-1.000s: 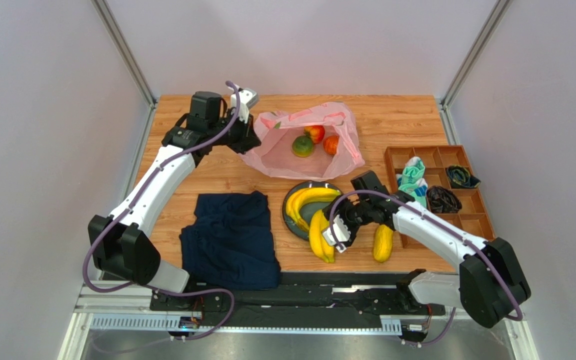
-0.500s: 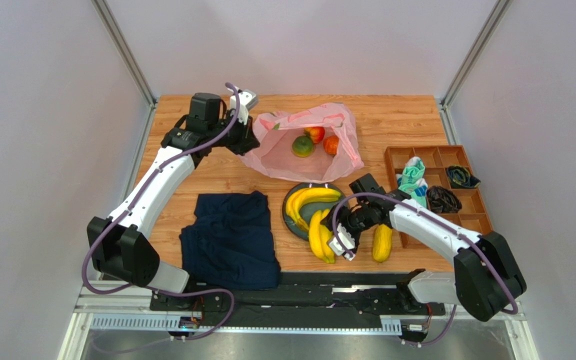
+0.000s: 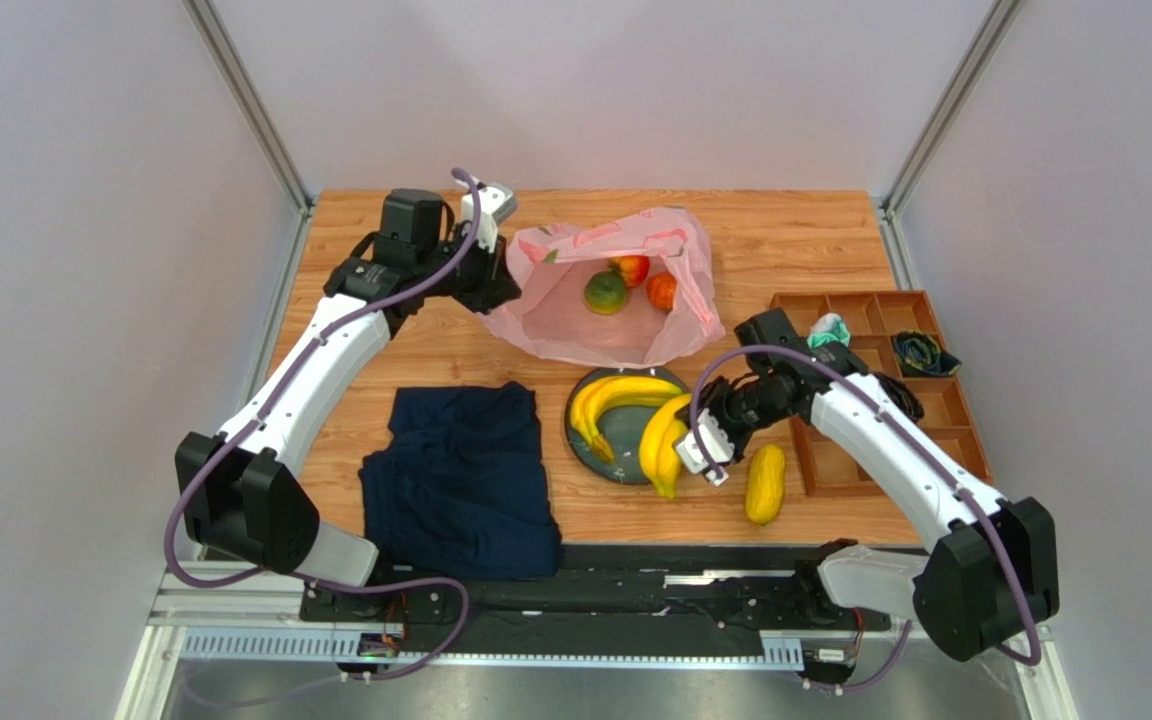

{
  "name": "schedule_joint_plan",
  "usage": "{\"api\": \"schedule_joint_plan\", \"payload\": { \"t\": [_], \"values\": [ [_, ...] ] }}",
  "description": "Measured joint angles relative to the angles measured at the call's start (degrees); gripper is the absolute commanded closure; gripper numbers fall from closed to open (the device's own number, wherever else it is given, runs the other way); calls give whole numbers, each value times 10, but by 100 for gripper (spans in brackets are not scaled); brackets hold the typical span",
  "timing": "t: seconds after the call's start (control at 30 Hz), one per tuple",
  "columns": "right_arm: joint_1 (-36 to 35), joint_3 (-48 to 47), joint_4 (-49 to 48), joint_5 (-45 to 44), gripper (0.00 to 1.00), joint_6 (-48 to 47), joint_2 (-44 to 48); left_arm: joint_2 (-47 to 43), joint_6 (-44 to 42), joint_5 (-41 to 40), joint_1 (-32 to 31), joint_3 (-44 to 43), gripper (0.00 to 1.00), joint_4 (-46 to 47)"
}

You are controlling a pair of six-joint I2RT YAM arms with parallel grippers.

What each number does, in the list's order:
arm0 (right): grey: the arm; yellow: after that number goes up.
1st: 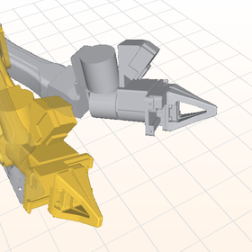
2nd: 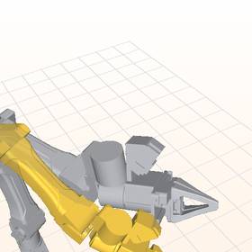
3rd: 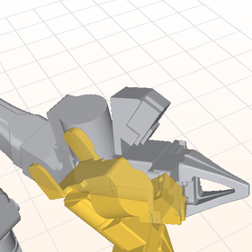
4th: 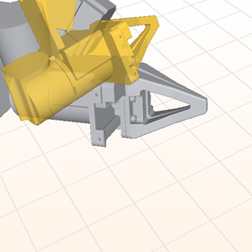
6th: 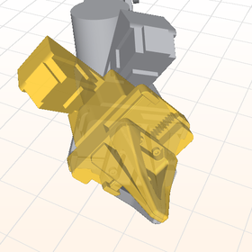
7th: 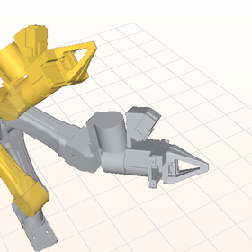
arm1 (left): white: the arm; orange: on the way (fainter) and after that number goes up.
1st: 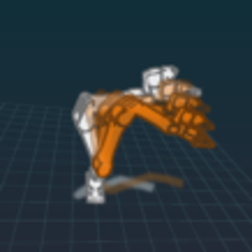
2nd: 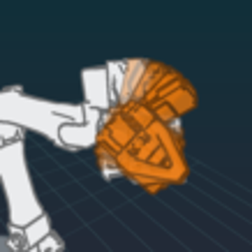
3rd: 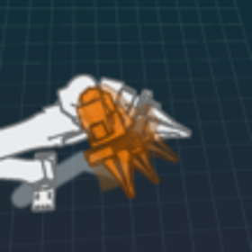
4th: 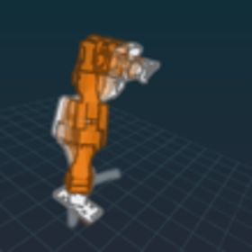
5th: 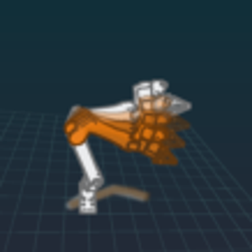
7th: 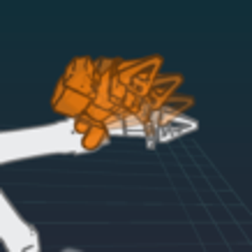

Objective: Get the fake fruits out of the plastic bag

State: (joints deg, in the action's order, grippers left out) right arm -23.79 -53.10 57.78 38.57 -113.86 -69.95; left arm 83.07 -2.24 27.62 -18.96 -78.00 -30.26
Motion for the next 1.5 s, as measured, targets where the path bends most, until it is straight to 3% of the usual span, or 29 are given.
{"api": "schedule_joint_plan", "payload": {
  "t": [0.2, 0.53, 1.07, 1.23, 1.33, 1.4, 1.5],
  "values": [
    [5, -63, 70, -37, 81, 68, -30, 2, 7, 7, 0, 0, 100, 5],
    [-9, -239, 89, -79, 82, 439, -226, 17, 15, 17, 0, -1, 100, 9],
    [-67, -238, 5, -189, 78, 743, -250, 23, 17, 20, 0, -4, 100, 14],
    [-80, -213, -34, -223, 60, 776, -256, 26, 17, 20, 0, -6, 100, 15],
    [-82, -196, -61, -239, 42, 788, -255, 26, 17, 21, 0, -6, 100, 18],
    [-82, -181, -81, -247, 23, 797, -249, 26, 17, 21, 0, -6, 100, 19],
    [-82, -160, -97, -251, 14, 809, -223, 26, 19, 22, 0, -6, 100, 21]
  ]
}}
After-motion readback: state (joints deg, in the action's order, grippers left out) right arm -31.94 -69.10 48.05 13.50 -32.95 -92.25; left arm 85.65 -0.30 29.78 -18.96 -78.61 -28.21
